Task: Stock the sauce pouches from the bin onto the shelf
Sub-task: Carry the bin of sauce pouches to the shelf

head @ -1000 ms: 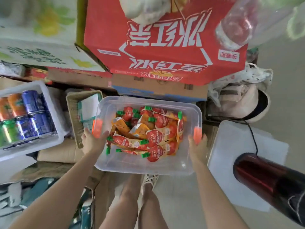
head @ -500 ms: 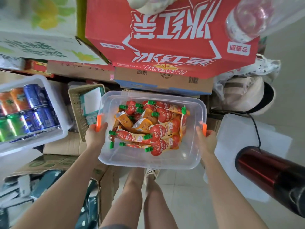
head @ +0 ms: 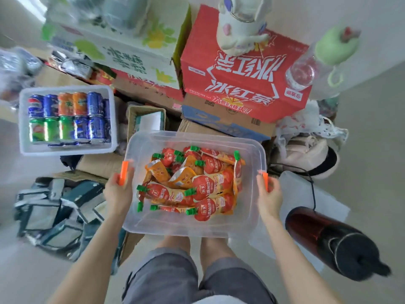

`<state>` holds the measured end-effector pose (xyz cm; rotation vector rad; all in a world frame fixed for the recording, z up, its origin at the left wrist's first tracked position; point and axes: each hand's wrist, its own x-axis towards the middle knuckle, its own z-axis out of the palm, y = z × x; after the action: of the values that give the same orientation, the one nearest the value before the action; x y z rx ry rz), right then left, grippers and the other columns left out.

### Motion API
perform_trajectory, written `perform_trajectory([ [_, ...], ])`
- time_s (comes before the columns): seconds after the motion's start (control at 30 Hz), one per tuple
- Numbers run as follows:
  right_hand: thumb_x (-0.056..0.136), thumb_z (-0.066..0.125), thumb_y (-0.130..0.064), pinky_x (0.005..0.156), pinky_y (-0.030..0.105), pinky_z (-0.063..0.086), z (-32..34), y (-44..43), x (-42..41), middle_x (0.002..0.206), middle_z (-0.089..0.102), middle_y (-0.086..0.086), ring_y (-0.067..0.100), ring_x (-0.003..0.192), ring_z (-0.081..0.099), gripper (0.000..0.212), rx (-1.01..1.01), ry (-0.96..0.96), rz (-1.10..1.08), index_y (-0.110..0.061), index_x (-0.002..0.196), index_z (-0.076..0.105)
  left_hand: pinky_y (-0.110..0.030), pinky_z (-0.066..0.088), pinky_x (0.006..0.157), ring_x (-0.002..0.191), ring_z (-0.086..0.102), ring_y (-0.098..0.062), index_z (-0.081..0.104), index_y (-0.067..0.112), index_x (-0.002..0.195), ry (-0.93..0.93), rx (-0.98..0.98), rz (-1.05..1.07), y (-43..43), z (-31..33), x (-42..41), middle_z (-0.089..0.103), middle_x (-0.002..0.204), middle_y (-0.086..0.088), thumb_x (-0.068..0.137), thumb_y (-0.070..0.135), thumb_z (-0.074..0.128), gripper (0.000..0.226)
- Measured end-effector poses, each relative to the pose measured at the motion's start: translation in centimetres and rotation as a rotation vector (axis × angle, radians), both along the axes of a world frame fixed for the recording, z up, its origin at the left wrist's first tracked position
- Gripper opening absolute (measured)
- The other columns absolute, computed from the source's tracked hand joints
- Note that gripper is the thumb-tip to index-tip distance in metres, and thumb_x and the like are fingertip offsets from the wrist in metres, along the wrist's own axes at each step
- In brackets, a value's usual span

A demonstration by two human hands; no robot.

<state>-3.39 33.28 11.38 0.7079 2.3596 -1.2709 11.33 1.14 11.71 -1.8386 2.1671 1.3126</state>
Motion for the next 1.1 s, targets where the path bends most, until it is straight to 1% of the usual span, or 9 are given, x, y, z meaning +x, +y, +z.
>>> perform_trajectory([
  [0.07,0.090,0.061,-0.032,0.073,0.021,0.040,1.6,0.1,0.6,0.091,0.063,-0.012,0.005,0.083,0.058,0.005,-0.059,0.054,0.096,-0.031,0.094,0.059,-0.030,0.034,0.051,0.055,0.042,-0.015,0.053,0.012,0.075,0.052,-0.039,0.110,1.8,1.9,3.6,0.047,0.063,0.000,0.086,0.058,0.052,0.047],
  [0.2,0.090,0.060,-0.034,0.069,0.010,0.042,4.0,-0.2,1.2,0.091,0.065,-0.024,-0.011,0.084,0.058,0.012,-0.134,0.118,0.329,-0.035,0.101,0.064,-0.034,0.036,0.055,0.060,0.048,-0.018,0.059,0.019,0.083,0.103,-0.131,0.336,6.5,4.3,11.3,0.054,0.068,-0.001,0.086,0.058,0.053,0.040],
  [0.33,0.090,0.061,-0.032,0.066,0.000,0.039,5.9,-2.2,2.8,0.091,0.066,-0.021,-0.002,0.087,0.058,0.016,-0.179,0.146,0.551,-0.029,0.104,0.069,-0.035,0.037,0.058,0.062,0.047,-0.020,0.062,0.015,0.083,0.155,-0.172,0.598,10.7,5.8,17.8,0.055,0.069,-0.005,0.086,0.055,0.057,0.040],
  [0.47,0.091,0.062,-0.029,0.079,0.017,0.039,7.5,-5.5,6.1,0.100,0.067,-0.011,0.007,0.095,0.058,0.023,-0.198,0.137,0.766,-0.020,0.110,0.070,-0.026,0.036,0.055,0.061,0.046,-0.014,0.066,0.011,0.089,0.239,-0.203,0.864,14.9,7.3,24.4,0.056,0.068,-0.003,0.087,0.038,0.063,0.027],
  [0.6,0.090,0.062,-0.031,0.076,0.017,0.043,8.6,-9.5,11.3,0.104,0.069,-0.009,0.008,0.096,0.060,0.026,-0.228,0.114,1.003,-0.021,0.112,0.069,-0.032,0.038,0.068,0.074,0.051,-0.018,0.067,0.010,0.099,0.240,-0.245,1.132,19.0,8.1,31.3,0.060,0.080,-0.006,0.088,0.028,0.063,0.021],
  [0.8,0.088,0.065,-0.032,0.063,0.004,0.042,9.3,-15.8,23.0,0.099,0.070,-0.007,-0.006,0.081,0.058,0.026,-0.264,0.090,1.276,-0.022,0.111,0.070,-0.032,0.033,0.058,0.066,0.044,-0.018,0.057,0.032,0.062,0.183,-0.291,1.429,24.0,8.9,42.2,0.053,0.071,-0.005,0.086,0.039,0.064,0.026],
  [0.87,0.088,0.065,-0.033,0.064,0.006,0.045,9.4,-17.5,27.9,0.097,0.071,-0.004,-0.006,0.079,0.057,0.025,-0.266,0.088,1.359,-0.022,0.109,0.070,-0.032,0.034,0.061,0.067,0.045,-0.018,0.070,0.023,0.080,0.154,-0.298,1.526,25.2,9.0,46.2,0.054,0.072,-0.004,0.086,0.040,0.063,0.020],
  [0.97,0.088,0.066,-0.030,0.076,0.034,0.053,9.7,-19.7,35.8,0.095,0.070,0.005,0.005,0.078,0.058,0.028,-0.291,0.074,1.477,-0.015,0.111,0.069,-0.031,0.037,0.065,0.069,0.048,-0.019,0.071,0.017,0.101,0.114,-0.324,1.651,26.9,9.1,52.5,0.058,0.072,-0.004,0.086,0.040,0.062,0.028],
  [1.1,0.086,0.067,-0.035,0.069,0.022,0.046,10.1,-22.3,45.8,0.089,0.069,0.000,0.006,0.077,0.060,0.031,-0.315,0.042,1.614,-0.013,0.108,0.070,-0.032,0.035,0.066,0.065,0.041,-0.022,0.071,0.017,0.104,0.097,-0.375,1.757,28.9,9.3,60.3,0.048,0.063,-0.005,0.087,0.039,0.062,0.029],
])
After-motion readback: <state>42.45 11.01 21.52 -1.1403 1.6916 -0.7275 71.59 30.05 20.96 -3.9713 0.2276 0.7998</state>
